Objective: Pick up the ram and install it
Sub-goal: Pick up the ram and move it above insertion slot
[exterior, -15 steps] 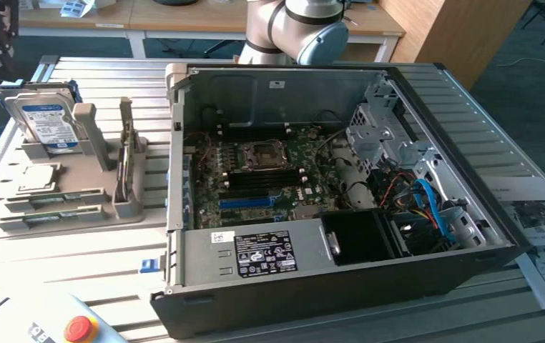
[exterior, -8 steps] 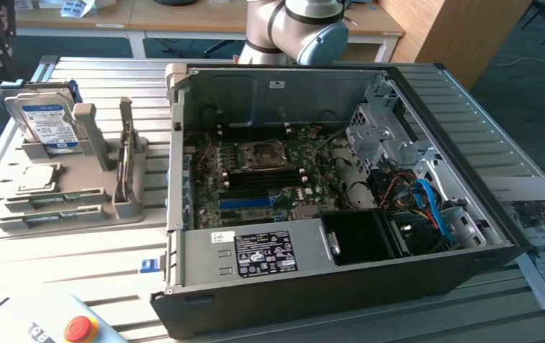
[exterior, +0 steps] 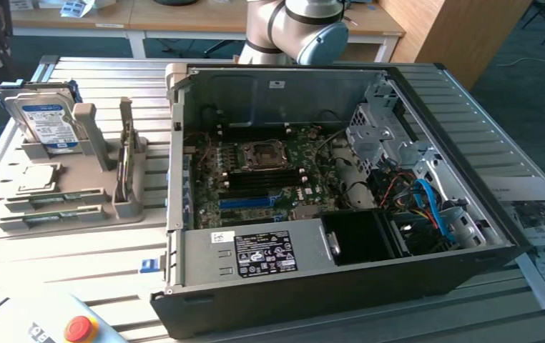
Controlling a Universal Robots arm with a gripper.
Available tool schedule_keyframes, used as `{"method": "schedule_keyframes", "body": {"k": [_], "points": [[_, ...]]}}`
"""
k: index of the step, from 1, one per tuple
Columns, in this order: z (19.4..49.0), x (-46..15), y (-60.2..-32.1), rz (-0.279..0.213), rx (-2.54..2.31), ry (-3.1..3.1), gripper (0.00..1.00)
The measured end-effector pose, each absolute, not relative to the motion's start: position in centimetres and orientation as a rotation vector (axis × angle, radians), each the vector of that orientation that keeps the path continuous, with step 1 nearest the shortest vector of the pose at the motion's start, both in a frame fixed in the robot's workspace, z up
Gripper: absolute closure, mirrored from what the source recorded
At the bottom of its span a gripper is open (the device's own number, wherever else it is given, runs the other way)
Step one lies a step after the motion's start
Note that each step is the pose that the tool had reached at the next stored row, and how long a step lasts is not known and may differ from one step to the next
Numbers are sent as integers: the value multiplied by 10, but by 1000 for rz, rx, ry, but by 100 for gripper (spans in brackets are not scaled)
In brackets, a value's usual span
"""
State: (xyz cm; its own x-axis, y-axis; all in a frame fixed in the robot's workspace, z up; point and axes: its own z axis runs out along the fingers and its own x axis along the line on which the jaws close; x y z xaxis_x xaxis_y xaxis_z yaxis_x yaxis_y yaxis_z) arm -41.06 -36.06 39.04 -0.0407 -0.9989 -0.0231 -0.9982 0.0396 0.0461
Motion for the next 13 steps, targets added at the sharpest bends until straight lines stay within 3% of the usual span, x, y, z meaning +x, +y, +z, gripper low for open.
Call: {"method": "schedule_keyframes", "body": {"k": [13], "points": [[390,-411,-361,-76,2240,-2176,90]]}}
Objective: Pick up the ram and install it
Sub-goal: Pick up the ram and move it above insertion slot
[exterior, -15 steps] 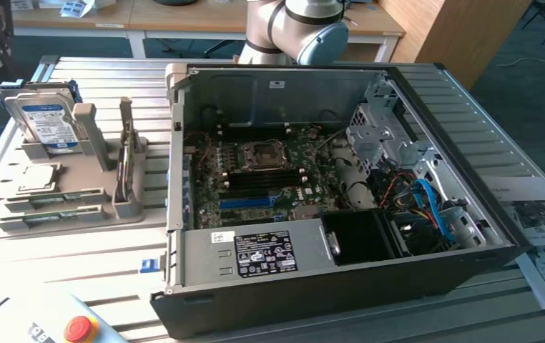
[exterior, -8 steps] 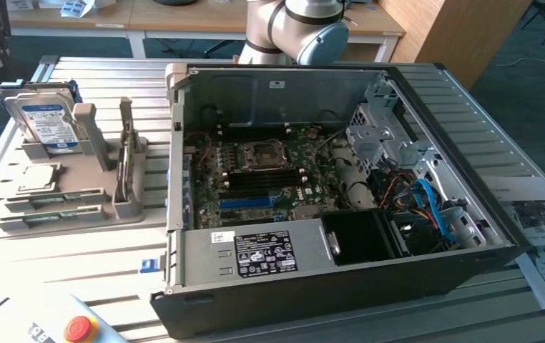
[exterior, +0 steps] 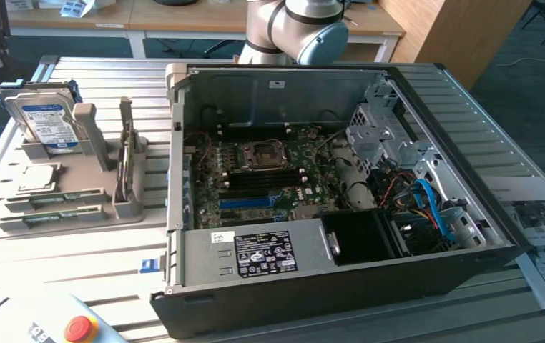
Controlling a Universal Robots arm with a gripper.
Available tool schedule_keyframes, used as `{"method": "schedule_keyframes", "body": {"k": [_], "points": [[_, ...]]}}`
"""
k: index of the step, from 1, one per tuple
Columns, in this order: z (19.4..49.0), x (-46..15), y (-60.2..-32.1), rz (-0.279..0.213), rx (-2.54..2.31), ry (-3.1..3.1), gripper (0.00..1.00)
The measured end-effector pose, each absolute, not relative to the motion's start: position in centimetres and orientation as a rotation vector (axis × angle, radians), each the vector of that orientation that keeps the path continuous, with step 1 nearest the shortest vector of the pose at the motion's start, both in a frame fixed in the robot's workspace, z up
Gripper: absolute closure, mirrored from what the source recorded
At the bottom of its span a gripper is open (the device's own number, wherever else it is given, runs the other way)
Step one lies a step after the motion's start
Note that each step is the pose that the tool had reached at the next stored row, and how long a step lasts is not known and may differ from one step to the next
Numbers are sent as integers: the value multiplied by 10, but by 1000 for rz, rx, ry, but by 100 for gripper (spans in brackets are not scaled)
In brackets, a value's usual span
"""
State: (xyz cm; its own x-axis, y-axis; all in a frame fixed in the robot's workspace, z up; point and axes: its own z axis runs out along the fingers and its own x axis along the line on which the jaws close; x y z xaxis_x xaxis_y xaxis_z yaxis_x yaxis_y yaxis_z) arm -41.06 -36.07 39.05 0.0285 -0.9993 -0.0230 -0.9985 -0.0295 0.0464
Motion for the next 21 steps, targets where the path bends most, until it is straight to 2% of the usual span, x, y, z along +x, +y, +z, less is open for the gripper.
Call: {"method": "schedule_keyframes", "body": {"k": [21], "points": [[390,-411,-361,-76,2271,-2144,90]]}}
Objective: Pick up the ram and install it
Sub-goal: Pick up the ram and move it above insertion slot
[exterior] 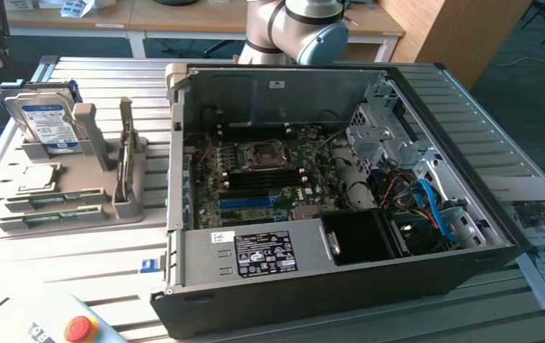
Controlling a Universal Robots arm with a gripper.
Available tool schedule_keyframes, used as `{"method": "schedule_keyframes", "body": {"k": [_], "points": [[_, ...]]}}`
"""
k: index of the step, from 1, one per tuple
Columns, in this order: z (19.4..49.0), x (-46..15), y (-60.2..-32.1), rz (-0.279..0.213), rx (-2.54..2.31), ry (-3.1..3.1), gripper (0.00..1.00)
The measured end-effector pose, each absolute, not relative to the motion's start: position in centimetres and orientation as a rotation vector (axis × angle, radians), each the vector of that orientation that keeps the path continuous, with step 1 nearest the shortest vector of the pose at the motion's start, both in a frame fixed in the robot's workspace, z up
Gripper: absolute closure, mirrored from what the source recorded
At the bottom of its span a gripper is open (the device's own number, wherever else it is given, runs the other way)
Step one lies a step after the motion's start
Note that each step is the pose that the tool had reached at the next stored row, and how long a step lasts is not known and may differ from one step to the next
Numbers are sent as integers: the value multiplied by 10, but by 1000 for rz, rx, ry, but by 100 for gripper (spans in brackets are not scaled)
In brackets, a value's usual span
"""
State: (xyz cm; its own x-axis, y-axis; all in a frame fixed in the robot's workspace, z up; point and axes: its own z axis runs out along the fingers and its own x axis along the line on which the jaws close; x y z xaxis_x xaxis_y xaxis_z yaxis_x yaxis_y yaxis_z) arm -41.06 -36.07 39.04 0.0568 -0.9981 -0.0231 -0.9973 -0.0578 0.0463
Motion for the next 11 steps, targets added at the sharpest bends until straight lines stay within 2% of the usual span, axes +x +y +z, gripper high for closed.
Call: {"method": "schedule_keyframes", "body": {"k": [11], "points": [[390,-411,-369,-76,2270,-2144,90]]}}
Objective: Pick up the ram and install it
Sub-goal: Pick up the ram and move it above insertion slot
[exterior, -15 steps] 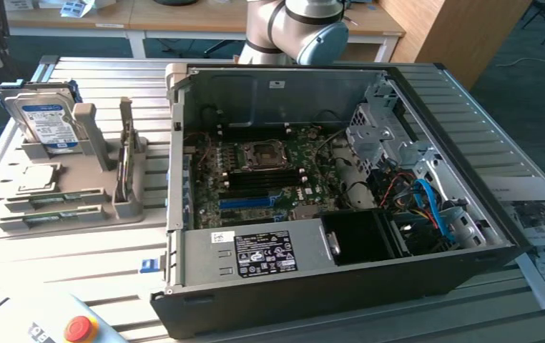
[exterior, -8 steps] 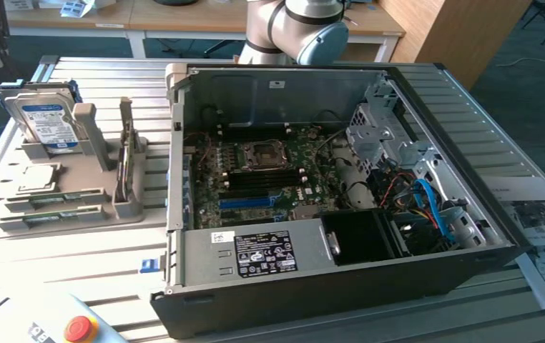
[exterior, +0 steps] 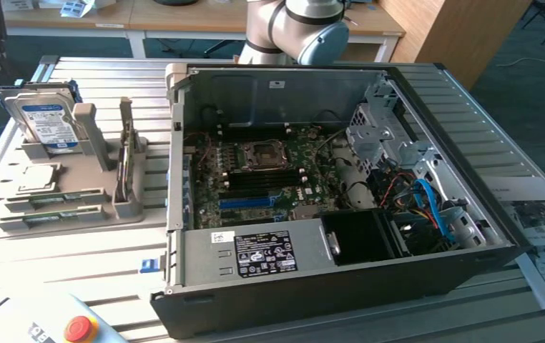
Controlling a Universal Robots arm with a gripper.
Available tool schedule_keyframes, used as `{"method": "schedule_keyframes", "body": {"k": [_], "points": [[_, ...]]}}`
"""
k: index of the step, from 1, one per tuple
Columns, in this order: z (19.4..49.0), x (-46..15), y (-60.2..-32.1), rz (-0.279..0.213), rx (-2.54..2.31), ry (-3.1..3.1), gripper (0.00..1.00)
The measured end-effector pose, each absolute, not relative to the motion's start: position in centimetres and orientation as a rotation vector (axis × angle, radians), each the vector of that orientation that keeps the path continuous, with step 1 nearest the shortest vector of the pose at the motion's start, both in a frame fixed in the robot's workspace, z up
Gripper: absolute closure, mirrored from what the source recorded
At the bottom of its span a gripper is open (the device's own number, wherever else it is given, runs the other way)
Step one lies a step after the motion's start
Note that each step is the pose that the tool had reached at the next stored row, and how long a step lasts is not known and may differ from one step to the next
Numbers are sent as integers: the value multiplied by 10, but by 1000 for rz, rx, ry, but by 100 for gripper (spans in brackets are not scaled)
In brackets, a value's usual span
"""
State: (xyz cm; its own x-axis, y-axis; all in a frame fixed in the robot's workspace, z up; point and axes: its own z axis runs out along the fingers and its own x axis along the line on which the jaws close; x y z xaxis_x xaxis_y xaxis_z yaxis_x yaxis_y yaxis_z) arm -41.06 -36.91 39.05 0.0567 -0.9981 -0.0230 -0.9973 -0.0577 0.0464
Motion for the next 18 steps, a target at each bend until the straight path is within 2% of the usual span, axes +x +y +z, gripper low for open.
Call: {"method": "schedule_keyframes", "body": {"k": [13,18], "points": [[390,-411,-396,-78,2268,-2142,90],[390,-411,-398,-78,2268,-2142,90]]}}
